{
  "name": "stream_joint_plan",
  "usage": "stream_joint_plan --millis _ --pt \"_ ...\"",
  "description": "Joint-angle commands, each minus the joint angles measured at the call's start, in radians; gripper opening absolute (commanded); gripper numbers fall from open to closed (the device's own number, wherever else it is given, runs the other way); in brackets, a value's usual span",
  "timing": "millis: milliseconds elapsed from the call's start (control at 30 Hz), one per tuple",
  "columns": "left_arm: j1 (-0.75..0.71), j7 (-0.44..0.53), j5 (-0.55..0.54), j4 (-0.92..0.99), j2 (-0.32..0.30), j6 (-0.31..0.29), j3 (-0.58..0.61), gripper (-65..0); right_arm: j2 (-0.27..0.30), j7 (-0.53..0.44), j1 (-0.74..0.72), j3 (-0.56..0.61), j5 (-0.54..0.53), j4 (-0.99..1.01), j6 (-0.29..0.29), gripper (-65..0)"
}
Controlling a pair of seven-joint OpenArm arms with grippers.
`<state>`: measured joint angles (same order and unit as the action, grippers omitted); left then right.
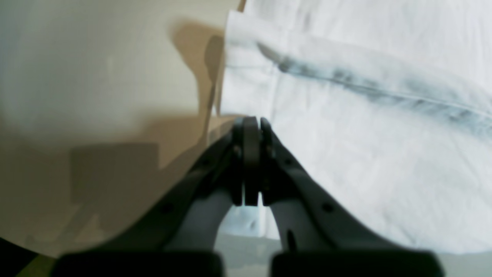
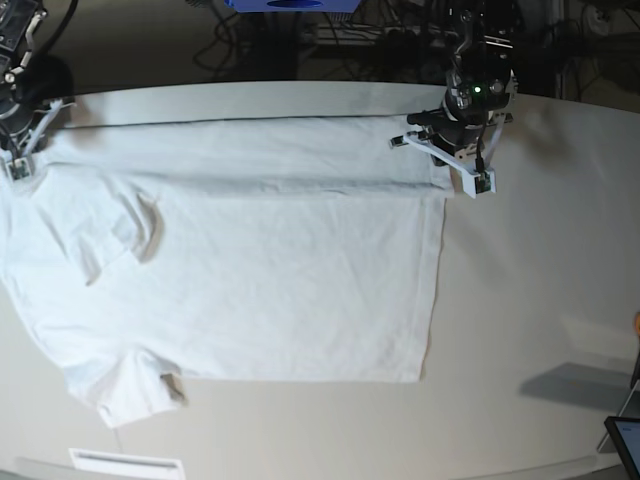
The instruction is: Fold the T-shirt properly
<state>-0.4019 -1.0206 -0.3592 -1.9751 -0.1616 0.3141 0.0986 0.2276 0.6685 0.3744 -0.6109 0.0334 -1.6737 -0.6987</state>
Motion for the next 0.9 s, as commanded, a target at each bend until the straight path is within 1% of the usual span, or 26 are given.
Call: stream_joint_plan --millis 0,67,167,233,333,400,467,567,633,867 --pt "-0.004 -0.008 0.009 -0.014 -0.01 0.006 -0.003 -65.0 0.006 0.007 0.015 -0.008 0.009 -0.024 0.001 -64.1" --pt "-0.004 -0.007 0.009 -0.039 -0.014 0.006 -0.003 -65.0 -0.006 0.007 0.018 -0.013 0.009 -0.058 0.001 -64.3" --pt "0.007 -0.007 0.007 -0.066 -0.01 0.006 -0.004 -65.0 -0.021 0.007 0.011 -0.056 0.009 -0.147 0.001 -64.3" --pt "0.033 -0.013 0.002 -0.066 -0.008 0.006 0.0 -65.0 -0.027 0.024 0.002 -0.071 0.009 -0.199 0.001 -64.1" --pt "0.045 -0.008 0.001 -0.069 0.004 0.006 0.008 -65.0 0.003 0.086 -0.041 -0.073 0.009 -0.216 0.001 -64.1" --pt "0.06 -0.008 0.001 -0.069 0.026 0.006 0.006 -65.0 0.02 0.102 -0.067 -0.068 0.009 -0.214 0.001 -64.0" --pt "0.085 -0.011 0.001 -0.065 0.029 0.006 0.01 -65.0 0.023 0.109 -0.094 -0.066 0.009 -0.213 0.001 -64.0" --pt "0.094 -0.013 -0.001 -0.062 0.038 0.006 0.011 -65.0 0.017 0.112 -0.122 -0.065 0.009 -0.179 0.001 -64.0" --pt "0.096 -0.013 0.001 -0.062 0.038 0.006 0.011 -65.0 0.019 0.124 -0.145 -0.048 0.009 -0.119 0.001 -64.0" --pt "0.094 -0.011 -0.001 -0.036 0.038 0.006 0.013 -65.0 0.013 0.118 -0.153 -0.025 0.009 0.004 0.001 -64.0"
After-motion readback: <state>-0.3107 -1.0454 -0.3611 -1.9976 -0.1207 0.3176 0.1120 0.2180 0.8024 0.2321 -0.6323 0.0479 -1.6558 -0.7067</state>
